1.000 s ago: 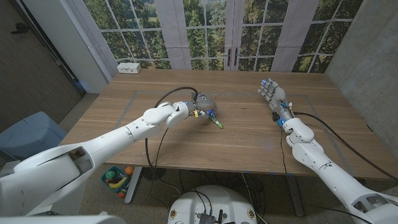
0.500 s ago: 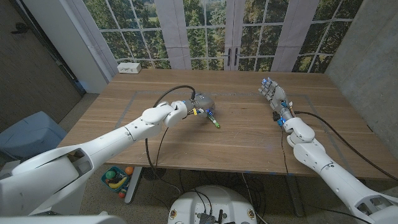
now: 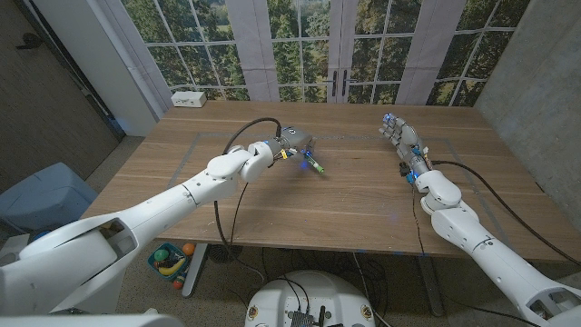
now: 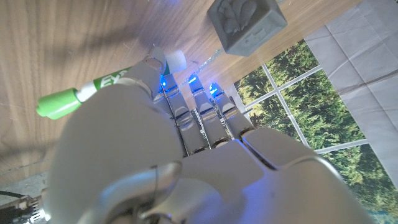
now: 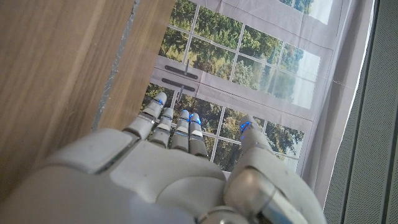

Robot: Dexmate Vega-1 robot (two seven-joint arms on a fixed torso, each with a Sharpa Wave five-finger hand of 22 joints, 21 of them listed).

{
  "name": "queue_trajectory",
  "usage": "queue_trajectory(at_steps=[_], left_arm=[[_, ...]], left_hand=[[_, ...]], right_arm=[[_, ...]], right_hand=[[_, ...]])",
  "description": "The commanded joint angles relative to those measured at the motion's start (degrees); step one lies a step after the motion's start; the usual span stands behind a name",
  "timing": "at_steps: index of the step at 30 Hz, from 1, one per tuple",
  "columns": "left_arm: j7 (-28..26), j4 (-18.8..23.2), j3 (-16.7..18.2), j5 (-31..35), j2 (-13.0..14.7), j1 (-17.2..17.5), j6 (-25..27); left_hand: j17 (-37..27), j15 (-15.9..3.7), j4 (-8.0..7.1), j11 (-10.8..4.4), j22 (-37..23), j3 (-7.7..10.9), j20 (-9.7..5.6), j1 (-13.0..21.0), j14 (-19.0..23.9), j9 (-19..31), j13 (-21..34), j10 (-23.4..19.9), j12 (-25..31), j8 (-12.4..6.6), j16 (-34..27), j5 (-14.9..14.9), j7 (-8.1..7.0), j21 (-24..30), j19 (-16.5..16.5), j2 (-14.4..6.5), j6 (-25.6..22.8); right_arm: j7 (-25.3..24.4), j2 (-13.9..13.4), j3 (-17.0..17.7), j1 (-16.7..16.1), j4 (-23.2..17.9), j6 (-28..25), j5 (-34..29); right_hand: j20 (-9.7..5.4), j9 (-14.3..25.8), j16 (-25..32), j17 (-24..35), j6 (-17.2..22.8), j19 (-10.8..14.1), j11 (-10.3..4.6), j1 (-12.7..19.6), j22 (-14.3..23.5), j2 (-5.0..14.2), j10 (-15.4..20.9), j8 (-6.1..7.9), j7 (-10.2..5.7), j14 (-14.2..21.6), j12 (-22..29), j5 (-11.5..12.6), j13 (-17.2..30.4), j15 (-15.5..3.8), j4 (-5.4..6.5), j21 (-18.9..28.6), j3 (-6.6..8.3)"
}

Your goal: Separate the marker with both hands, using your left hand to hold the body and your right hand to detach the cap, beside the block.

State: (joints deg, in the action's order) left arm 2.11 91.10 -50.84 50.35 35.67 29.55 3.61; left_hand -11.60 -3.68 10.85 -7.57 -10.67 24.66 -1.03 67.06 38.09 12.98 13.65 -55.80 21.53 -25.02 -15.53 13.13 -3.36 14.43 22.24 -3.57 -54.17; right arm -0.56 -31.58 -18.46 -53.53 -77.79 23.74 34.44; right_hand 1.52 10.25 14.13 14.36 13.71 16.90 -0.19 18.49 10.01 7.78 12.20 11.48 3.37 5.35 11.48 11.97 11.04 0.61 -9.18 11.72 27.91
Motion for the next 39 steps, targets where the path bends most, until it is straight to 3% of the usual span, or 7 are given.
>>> queue_trajectory(at_steps=[1,39], left_arm=[[-3.41,0.89,1.64,-2.97,-0.71,0.91,2.32],[-7.17,4.00,6.13,-16.27,-1.87,2.93,6.74]], left_hand=[[-0.24,-10.00,-0.19,-4.23,-0.14,-0.02,-0.01,1.69,0.61,0.18,5.74,-8.45,1.13,-0.24,-0.32,0.35,1.19,0.14,0.23,-1.61,-1.37],[-0.32,-10.03,-0.50,-4.04,-0.20,-0.81,-0.01,2.36,1.23,-0.07,6.85,-8.52,1.03,-0.08,-0.16,1.54,1.32,0.12,0.41,-1.34,-1.53]], right_arm=[[-2.61,-1.55,-0.16,-0.80,-2.67,-0.62,-3.00],[-9.82,-6.56,-0.40,-3.70,-12.16,-3.83,-14.52]], right_hand=[[-0.22,0.30,0.45,0.18,0.51,0.60,0.10,0.79,0.10,0.24,0.60,0.34,-0.05,0.64,0.49,0.21,0.32,-0.05,-0.50,0.33,0.27],[0.64,0.40,0.71,0.21,1.57,1.04,0.22,2.64,0.17,-0.44,1.82,0.43,-0.09,1.42,0.58,0.56,0.41,0.15,-0.63,0.28,0.32]])
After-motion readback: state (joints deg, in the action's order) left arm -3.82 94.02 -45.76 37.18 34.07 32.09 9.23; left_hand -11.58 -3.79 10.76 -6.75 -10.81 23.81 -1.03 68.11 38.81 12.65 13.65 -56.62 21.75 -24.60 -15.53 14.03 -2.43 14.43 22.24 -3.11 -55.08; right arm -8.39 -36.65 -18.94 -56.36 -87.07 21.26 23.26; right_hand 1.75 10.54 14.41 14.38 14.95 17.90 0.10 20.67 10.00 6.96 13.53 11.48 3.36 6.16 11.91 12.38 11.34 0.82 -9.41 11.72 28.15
